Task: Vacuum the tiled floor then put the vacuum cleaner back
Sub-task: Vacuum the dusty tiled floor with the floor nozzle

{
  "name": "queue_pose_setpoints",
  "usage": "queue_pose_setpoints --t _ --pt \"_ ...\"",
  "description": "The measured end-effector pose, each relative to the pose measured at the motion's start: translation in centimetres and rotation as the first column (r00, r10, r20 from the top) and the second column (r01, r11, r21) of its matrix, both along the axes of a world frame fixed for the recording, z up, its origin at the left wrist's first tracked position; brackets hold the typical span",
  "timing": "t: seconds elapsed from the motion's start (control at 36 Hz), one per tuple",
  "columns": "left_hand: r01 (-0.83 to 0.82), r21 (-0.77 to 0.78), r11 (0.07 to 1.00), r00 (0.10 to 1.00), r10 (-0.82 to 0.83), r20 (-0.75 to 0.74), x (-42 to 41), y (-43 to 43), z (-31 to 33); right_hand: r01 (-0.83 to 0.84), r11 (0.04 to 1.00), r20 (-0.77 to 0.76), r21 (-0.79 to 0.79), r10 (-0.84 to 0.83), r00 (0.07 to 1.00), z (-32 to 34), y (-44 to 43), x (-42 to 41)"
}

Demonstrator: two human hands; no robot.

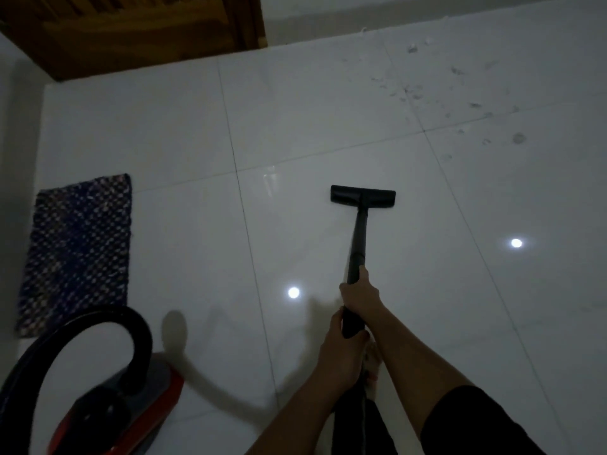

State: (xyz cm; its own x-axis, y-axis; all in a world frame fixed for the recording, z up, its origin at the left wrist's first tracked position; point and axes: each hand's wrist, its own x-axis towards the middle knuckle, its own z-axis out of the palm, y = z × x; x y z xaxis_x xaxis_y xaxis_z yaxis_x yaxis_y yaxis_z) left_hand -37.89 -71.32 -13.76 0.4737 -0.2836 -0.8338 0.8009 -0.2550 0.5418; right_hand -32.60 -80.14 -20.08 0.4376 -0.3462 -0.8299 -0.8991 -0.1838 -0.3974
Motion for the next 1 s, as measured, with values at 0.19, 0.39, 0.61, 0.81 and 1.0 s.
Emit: queue_pose_setpoints --t 0.19,0.39,0.61,0.81,1.0 --pt "-0.004 -0.008 1.000 1.000 0.004 -0.024 -4.5 4.2 1.0 0.032 0.999 0.007 0.007 -0.032 0.999 2.0 4.3 -4.5" --pt "0.005 0.006 1.000 1.000 -0.005 -0.005 -5.7 6.3 1.2 0.026 1.000 -0.001 0.003 -0.026 1.000 2.2 6.2 -5.6" --pt "0.032 0.023 0.999 0.999 -0.032 0.009 -3.6 6.1 0.0 -0.010 1.000 -0.043 0.012 0.010 0.999 0.2 6.2 -3.4" --pt "0.032 -0.014 0.999 0.999 -0.031 0.022 2.3 2.1 -1.0 -0.045 0.999 -0.039 0.021 0.045 0.998 -1.7 2.0 2.9" --pt "-0.018 -0.034 0.999 1.000 0.017 -0.016 10.2 -5.1 -2.5 -0.073 0.995 -0.019 0.067 0.074 0.997 -3.2 -5.2 11.2"
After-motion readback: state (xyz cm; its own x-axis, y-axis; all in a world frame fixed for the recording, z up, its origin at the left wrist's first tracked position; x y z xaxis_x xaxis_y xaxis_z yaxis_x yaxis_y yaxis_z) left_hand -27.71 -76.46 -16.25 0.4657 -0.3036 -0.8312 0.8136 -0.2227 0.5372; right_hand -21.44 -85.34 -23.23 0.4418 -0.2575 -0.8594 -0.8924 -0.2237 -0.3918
